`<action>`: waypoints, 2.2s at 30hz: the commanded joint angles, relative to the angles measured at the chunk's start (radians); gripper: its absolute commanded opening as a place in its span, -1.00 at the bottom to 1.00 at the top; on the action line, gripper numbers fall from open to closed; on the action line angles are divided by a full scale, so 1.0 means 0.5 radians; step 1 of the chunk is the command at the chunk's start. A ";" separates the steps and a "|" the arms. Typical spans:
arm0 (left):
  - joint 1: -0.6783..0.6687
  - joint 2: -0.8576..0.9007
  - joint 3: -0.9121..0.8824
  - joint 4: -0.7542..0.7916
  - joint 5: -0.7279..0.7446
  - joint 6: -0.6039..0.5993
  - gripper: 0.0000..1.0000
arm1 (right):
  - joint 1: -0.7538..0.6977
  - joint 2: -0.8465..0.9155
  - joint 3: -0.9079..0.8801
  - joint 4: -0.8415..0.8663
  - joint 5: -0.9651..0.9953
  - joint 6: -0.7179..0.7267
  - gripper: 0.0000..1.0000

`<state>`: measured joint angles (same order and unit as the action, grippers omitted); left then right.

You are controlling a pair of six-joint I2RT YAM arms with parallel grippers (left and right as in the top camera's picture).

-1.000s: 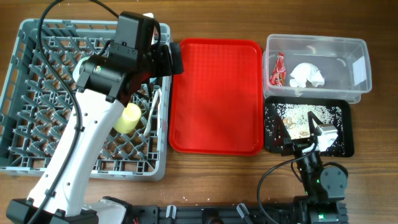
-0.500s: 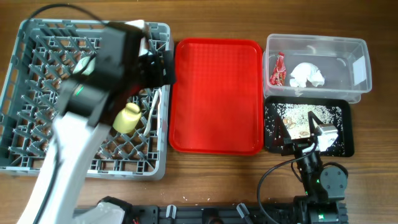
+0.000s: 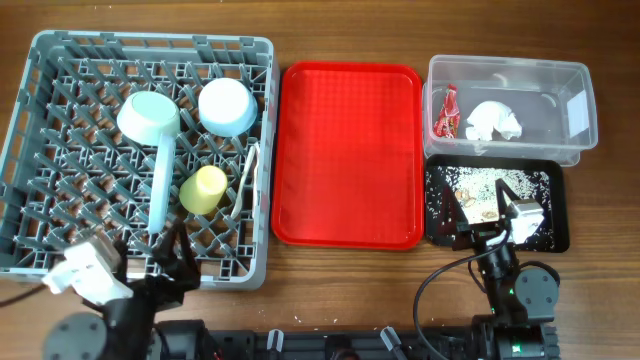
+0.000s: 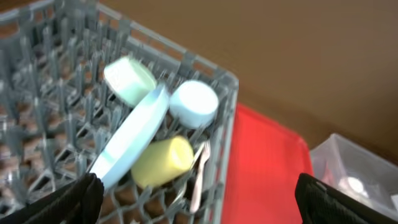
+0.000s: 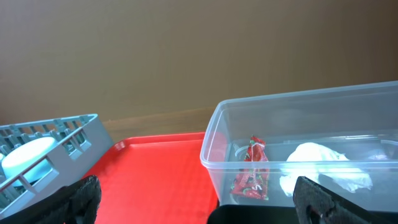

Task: Sort waste into correct bins and load items into the dishwasher rack

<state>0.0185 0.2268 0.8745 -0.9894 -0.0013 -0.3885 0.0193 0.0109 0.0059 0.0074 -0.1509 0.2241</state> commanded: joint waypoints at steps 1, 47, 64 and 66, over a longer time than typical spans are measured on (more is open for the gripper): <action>0.027 -0.251 -0.392 0.541 0.032 -0.156 1.00 | 0.012 -0.014 -0.002 0.005 0.026 0.029 1.00; -0.229 -0.446 -1.738 1.843 0.247 0.397 1.00 | 0.012 -0.014 -0.002 0.005 0.026 0.029 1.00; -0.232 -0.446 -1.738 1.843 0.247 0.397 1.00 | 0.012 -0.014 -0.002 0.005 0.026 0.029 0.99; -0.232 -0.446 -1.738 1.843 0.247 0.398 1.00 | 0.012 -0.014 -0.002 0.005 0.026 0.029 0.99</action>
<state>-0.0929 0.0135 0.0093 -0.0608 0.1211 -0.2104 0.0193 0.0109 0.0063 0.0067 -0.1486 0.2241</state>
